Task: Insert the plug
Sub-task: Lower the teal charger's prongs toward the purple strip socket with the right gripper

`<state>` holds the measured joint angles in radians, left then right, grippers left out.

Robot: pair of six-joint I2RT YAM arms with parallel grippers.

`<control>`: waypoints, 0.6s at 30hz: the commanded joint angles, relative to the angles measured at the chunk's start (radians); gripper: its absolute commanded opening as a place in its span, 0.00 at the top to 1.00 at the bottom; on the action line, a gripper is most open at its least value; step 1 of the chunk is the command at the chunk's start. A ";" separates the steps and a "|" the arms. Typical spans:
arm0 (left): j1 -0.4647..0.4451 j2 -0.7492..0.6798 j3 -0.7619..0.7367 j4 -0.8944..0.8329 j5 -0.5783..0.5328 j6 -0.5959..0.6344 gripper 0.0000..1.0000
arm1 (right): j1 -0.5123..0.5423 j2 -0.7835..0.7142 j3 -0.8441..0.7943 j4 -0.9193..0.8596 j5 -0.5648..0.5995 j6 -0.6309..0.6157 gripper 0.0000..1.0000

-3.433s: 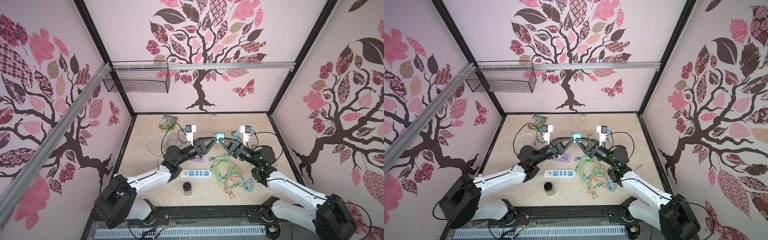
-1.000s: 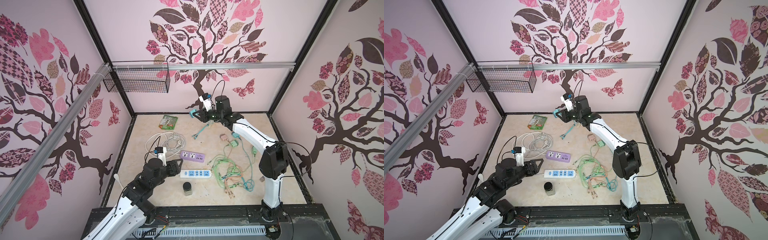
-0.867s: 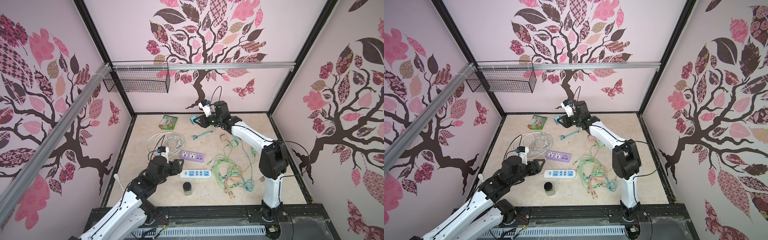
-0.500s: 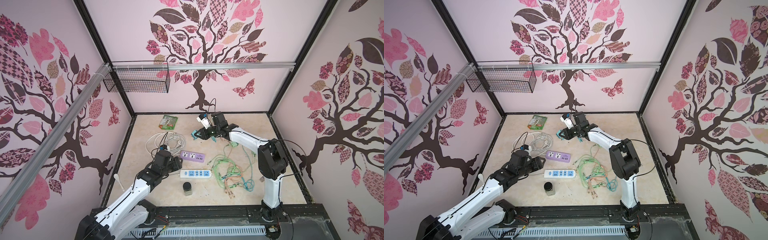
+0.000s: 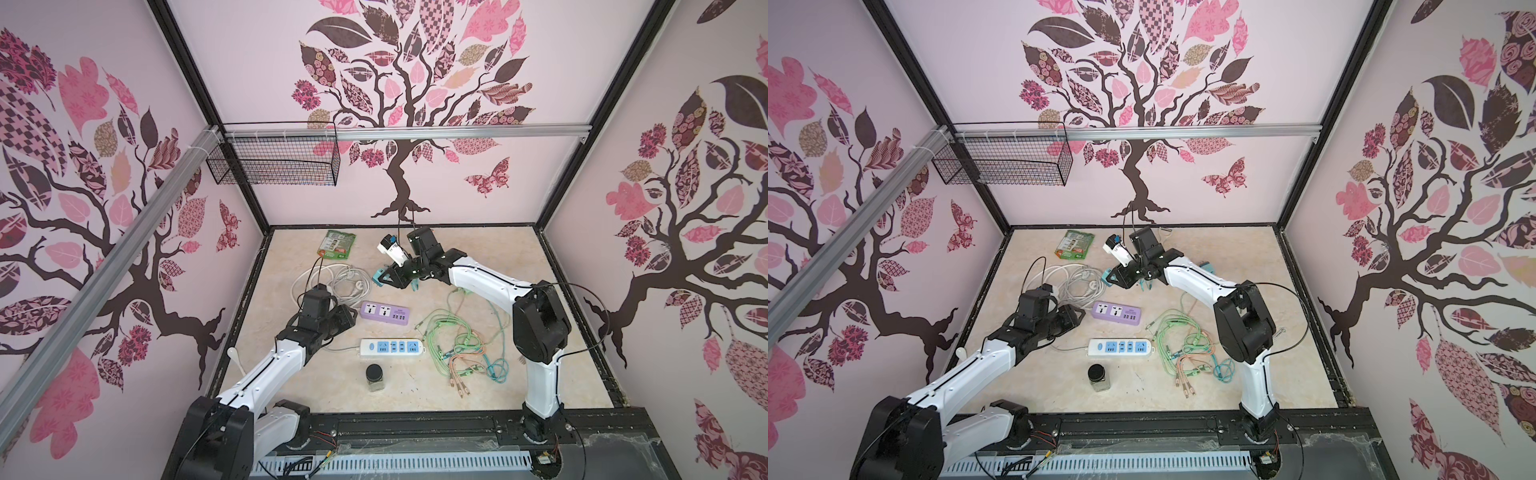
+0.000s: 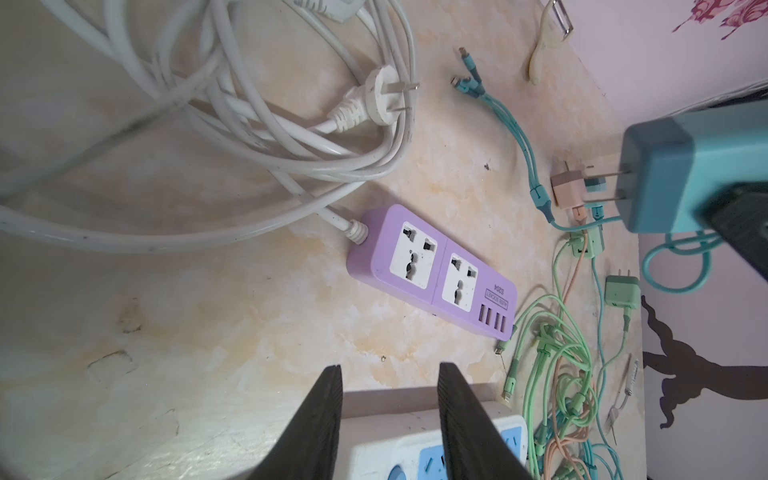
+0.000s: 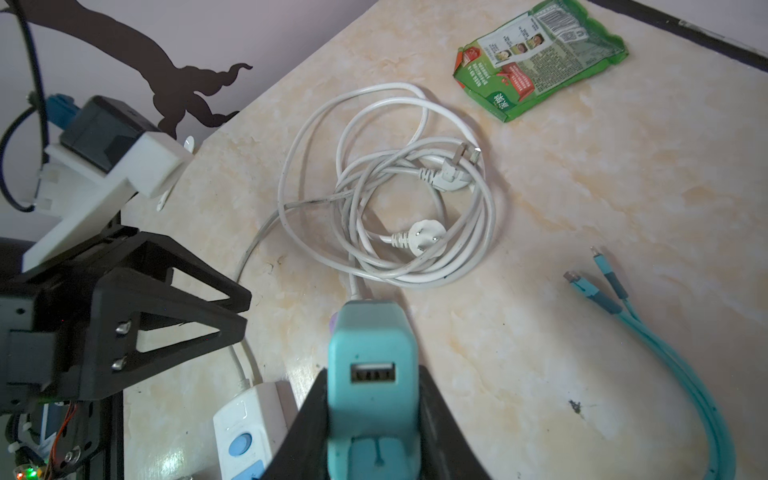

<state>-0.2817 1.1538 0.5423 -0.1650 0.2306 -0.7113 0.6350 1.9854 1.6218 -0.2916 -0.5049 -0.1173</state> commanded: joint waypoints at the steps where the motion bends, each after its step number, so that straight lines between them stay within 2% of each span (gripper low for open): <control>1: 0.003 0.048 0.038 0.069 0.045 0.007 0.59 | 0.014 0.034 0.036 -0.044 0.032 -0.041 0.83; 6: 0.005 0.131 0.046 0.134 0.047 -0.007 0.60 | 0.036 0.049 0.055 -0.074 0.062 -0.065 0.83; 11: 0.006 0.226 0.076 0.172 0.061 -0.008 0.67 | 0.048 0.058 0.056 -0.086 0.071 -0.080 0.84; 18: 0.008 0.299 0.081 0.232 0.054 -0.038 0.70 | 0.058 0.072 0.053 -0.097 0.075 -0.113 0.84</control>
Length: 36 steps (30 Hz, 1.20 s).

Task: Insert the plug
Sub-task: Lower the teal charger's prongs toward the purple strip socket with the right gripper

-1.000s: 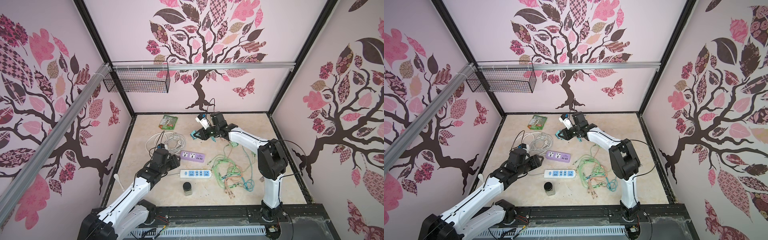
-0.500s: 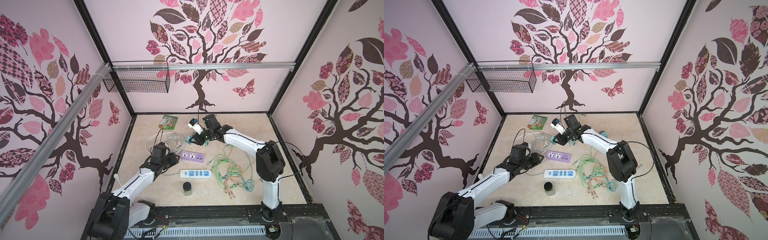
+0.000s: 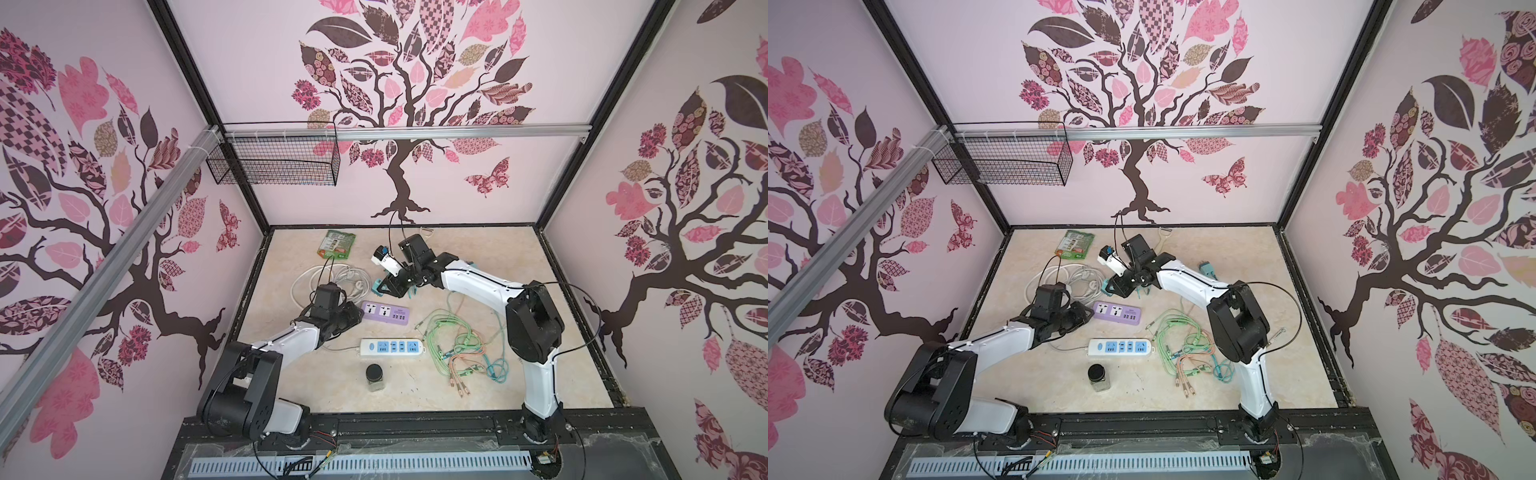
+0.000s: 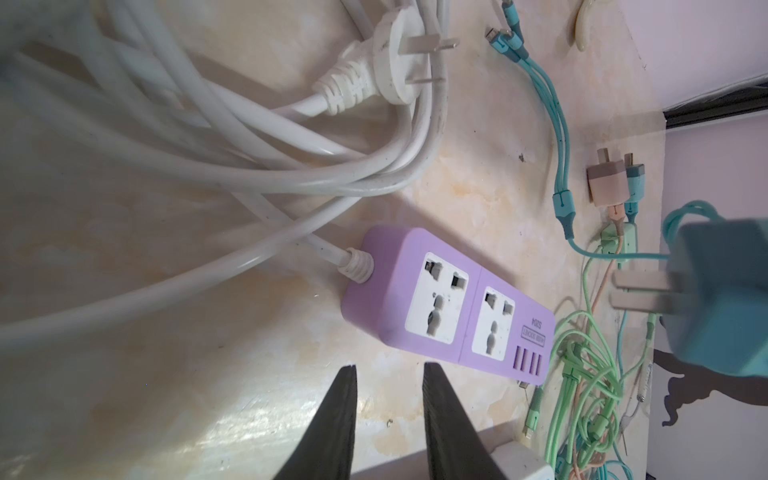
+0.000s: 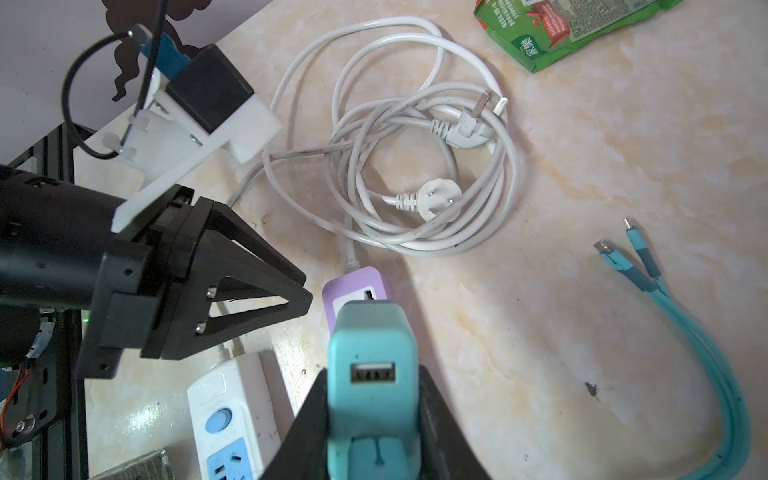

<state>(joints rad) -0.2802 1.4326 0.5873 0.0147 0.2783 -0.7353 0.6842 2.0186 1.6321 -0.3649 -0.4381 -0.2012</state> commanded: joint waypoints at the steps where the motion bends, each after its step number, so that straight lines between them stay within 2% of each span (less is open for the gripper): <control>1: 0.005 0.028 0.037 0.060 0.010 -0.018 0.71 | 0.012 0.044 0.044 -0.029 0.012 -0.035 0.83; 18: 0.009 0.104 0.052 0.108 0.016 -0.039 0.80 | 0.046 0.085 0.053 -0.055 0.038 -0.119 0.82; 36: 0.015 0.142 0.034 0.140 0.027 -0.043 0.84 | 0.057 0.140 0.089 -0.054 0.077 -0.198 0.81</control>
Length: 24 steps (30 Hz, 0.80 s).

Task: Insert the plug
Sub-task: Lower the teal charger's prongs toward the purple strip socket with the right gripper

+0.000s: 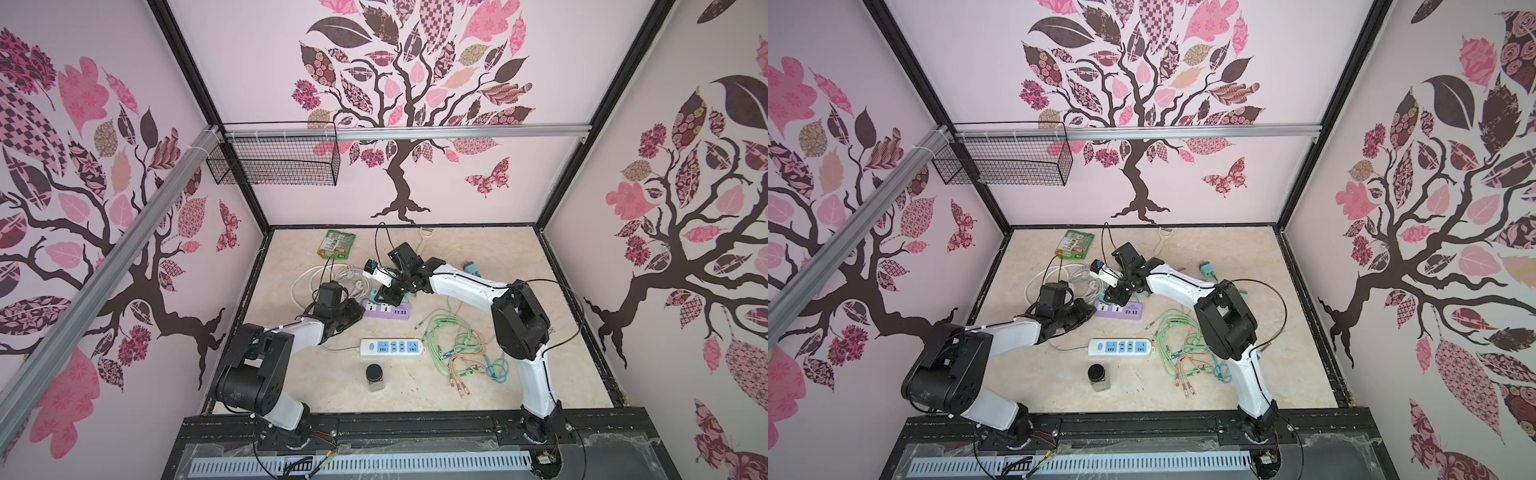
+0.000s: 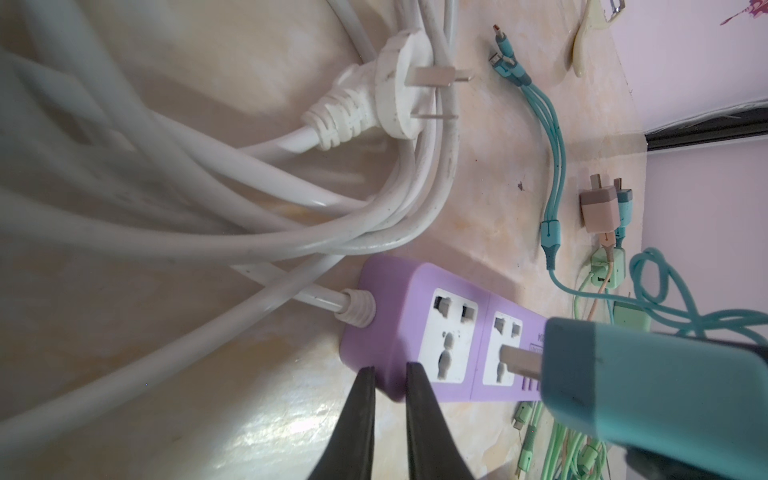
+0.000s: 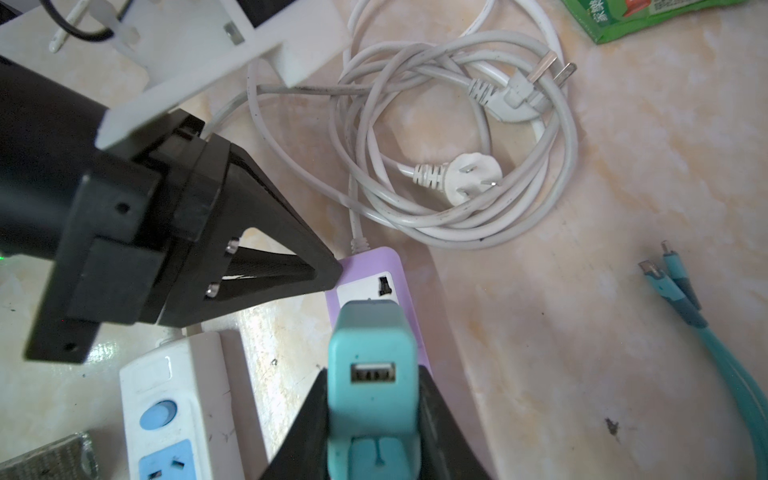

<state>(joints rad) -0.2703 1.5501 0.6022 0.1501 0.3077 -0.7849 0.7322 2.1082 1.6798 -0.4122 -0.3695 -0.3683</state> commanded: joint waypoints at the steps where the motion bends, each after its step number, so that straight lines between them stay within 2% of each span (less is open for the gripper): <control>1: 0.005 0.024 0.016 0.005 -0.002 0.007 0.84 | 0.009 0.054 0.043 -0.008 0.013 -0.037 0.81; 12: 0.009 0.030 0.001 0.005 0.004 0.010 0.84 | 0.016 0.091 0.052 -0.002 0.039 -0.093 0.80; 24: 0.017 0.031 -0.011 0.040 0.010 0.015 0.85 | 0.021 0.119 0.061 -0.034 0.063 -0.212 0.78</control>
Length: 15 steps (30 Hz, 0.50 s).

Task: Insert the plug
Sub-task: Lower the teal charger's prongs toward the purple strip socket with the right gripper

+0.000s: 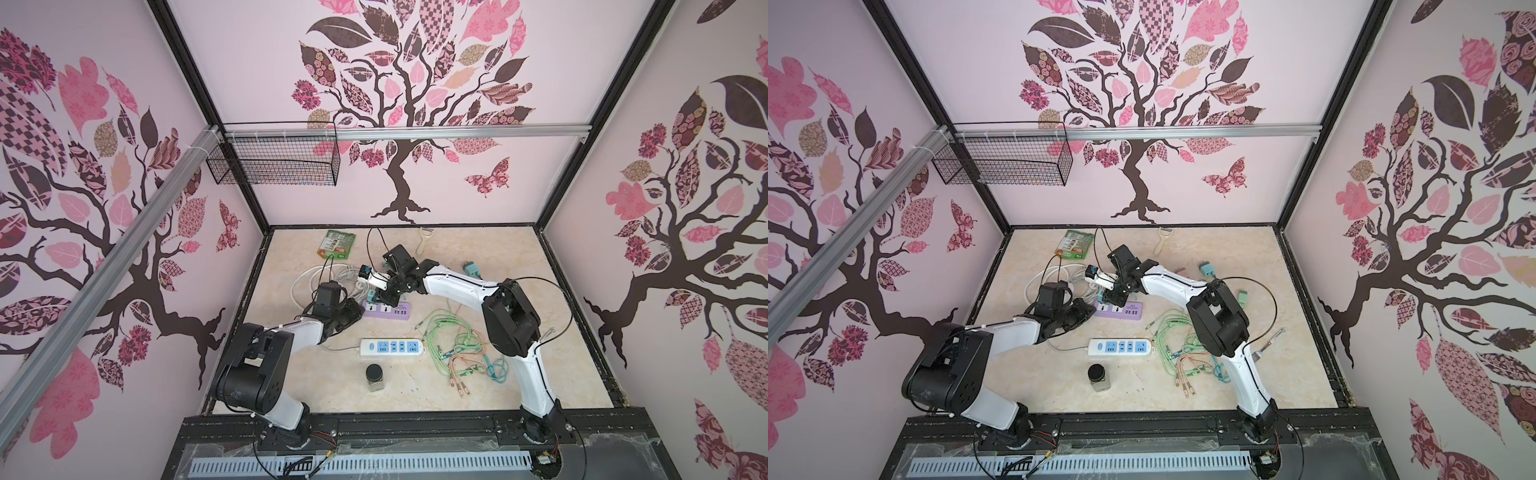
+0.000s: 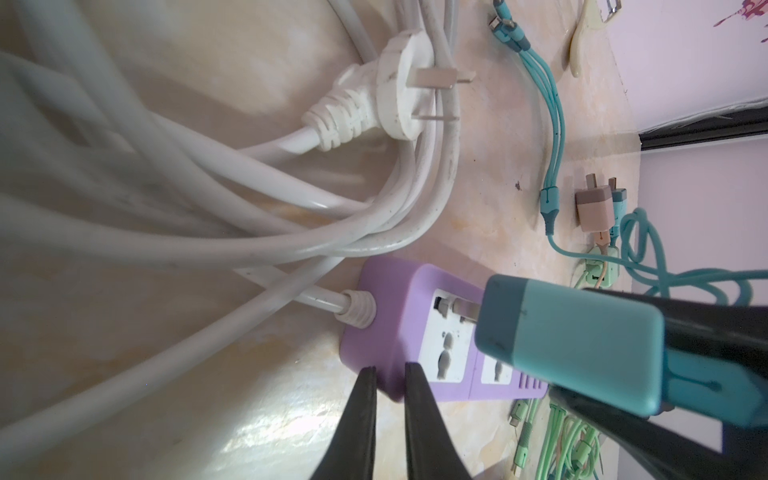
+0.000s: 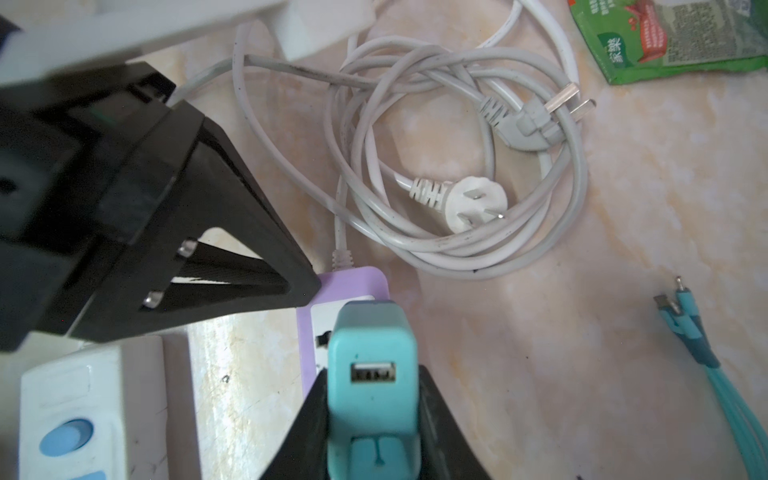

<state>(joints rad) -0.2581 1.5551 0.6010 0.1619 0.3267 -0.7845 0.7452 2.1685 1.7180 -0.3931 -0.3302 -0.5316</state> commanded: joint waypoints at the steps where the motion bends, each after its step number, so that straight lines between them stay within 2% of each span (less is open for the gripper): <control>1: 0.006 0.025 -0.010 0.028 -0.009 0.014 0.85 | 0.007 0.059 0.022 -0.056 0.023 -0.059 0.78; 15: 0.016 0.017 -0.034 0.048 0.005 0.013 0.85 | 0.010 0.110 0.082 -0.126 0.008 -0.164 0.76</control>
<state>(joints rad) -0.2489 1.5585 0.5949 0.1822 0.3378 -0.7830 0.7498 2.2158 1.7687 -0.4297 -0.3328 -0.6563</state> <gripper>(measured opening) 0.153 0.300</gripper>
